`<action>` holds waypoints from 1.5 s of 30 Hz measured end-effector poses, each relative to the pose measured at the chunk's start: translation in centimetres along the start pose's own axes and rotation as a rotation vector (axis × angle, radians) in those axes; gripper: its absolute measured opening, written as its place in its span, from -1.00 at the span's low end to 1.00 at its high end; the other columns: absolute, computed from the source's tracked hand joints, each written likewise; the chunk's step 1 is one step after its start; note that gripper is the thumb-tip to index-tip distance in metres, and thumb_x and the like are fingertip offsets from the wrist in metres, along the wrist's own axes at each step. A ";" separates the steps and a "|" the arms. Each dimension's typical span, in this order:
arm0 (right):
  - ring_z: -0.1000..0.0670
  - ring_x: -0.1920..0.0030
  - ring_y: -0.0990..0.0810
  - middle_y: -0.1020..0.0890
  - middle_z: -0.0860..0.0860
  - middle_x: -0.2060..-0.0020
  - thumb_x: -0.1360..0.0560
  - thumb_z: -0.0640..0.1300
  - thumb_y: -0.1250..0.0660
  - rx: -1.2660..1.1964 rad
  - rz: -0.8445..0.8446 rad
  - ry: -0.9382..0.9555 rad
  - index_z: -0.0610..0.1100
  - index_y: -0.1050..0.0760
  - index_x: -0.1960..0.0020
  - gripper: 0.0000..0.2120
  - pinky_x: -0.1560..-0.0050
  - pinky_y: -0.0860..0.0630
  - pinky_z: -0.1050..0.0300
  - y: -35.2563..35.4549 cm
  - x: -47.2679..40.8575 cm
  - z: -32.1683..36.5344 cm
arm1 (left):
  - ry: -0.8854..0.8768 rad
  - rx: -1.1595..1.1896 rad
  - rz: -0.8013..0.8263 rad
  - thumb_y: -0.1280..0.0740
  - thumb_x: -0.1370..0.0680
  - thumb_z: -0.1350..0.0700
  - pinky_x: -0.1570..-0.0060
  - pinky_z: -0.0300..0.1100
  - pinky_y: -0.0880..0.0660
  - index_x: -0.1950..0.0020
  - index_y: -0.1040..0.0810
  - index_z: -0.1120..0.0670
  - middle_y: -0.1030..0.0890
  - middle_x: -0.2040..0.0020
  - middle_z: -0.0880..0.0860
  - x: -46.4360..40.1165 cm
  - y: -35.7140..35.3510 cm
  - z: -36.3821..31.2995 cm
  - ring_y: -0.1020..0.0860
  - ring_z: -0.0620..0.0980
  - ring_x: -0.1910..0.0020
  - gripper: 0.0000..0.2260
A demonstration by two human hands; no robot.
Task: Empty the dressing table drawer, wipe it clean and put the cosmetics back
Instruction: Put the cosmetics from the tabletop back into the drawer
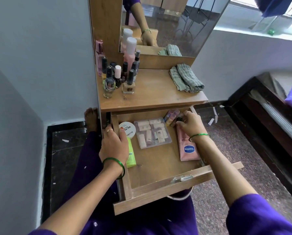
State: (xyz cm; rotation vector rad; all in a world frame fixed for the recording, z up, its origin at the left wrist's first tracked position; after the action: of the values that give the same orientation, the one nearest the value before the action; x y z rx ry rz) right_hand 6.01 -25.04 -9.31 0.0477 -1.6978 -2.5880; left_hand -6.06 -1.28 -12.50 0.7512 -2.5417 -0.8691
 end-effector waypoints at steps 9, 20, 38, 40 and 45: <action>-0.07 0.19 -0.60 -0.61 -0.08 0.23 -0.40 -0.32 -0.39 -0.164 -0.016 -0.070 -0.23 -0.52 0.06 -0.87 0.05 -0.53 0.10 -0.6 0.0 0.6 | 0.012 0.001 -0.004 -0.09 -0.62 -0.07 0.20 -0.08 -0.31 -0.22 -0.40 0.12 -0.53 -0.15 0.10 0.0 0.3 -0.1 -0.53 0.14 -0.06 -0.68; -0.02 0.29 -0.59 -0.63 -0.06 0.27 -0.37 -0.39 -0.33 -0.296 -0.013 -0.099 -0.11 -0.38 0.10 -0.75 0.10 -0.57 0.04 -0.5 0.8 0.5 | 0.030 0.009 -0.002 -0.10 -0.62 -0.07 0.20 -0.09 -0.28 -0.18 -0.41 0.13 -0.55 -0.11 0.10 0.0 0.3 -0.3 -0.54 0.15 -0.05 -0.69; 0.15 0.32 -0.49 -0.52 0.02 0.15 -0.47 -0.12 -0.37 -0.283 -0.135 0.461 -0.08 -0.46 -0.23 -0.66 0.26 -0.40 0.47 5.6 0.4 15.8 | 0.020 0.020 0.003 -0.09 -0.62 -0.08 0.17 -0.08 -0.31 -0.27 -0.39 0.14 -0.53 -0.16 0.09 -0.2 -0.1 0.1 -0.52 0.14 -0.11 -0.64; 0.11 0.27 -0.48 -0.50 0.03 0.06 -0.48 -0.07 -0.36 -0.194 -0.108 0.545 -0.05 -0.45 -0.29 -0.61 0.21 -0.37 0.49 5.5 -0.3 18.2 | 0.016 0.025 0.008 -0.09 -0.62 -0.09 0.14 -0.07 -0.32 -0.27 -0.38 0.13 -0.52 -0.19 0.09 -0.4 -0.2 0.3 -0.51 0.14 -0.14 -0.63; 0.09 0.14 -0.42 -0.50 0.01 0.02 -0.48 -0.08 -0.35 -0.047 -0.078 0.593 -0.10 -0.51 -0.20 -0.70 0.07 -0.30 0.31 4.8 -2.1 20.8 | 0.002 0.037 0.011 -0.08 -0.61 -0.10 0.08 0.00 -0.46 -0.26 -0.38 0.13 -0.52 -0.20 0.09 -0.5 -0.2 0.4 -0.53 0.14 -0.12 -0.63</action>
State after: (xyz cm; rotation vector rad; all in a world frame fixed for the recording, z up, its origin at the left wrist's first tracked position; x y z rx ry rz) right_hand 7.17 -7.72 3.36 0.8027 -1.4280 -2.3195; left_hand -5.76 -0.97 -13.00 0.7478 -2.5645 -0.8198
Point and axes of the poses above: each hand's wrist, its own x-axis away from the middle knuckle, its own y-axis out of the back of the hand, z = x × y, the point moved 1 cm from there along -x, towards the middle knuckle
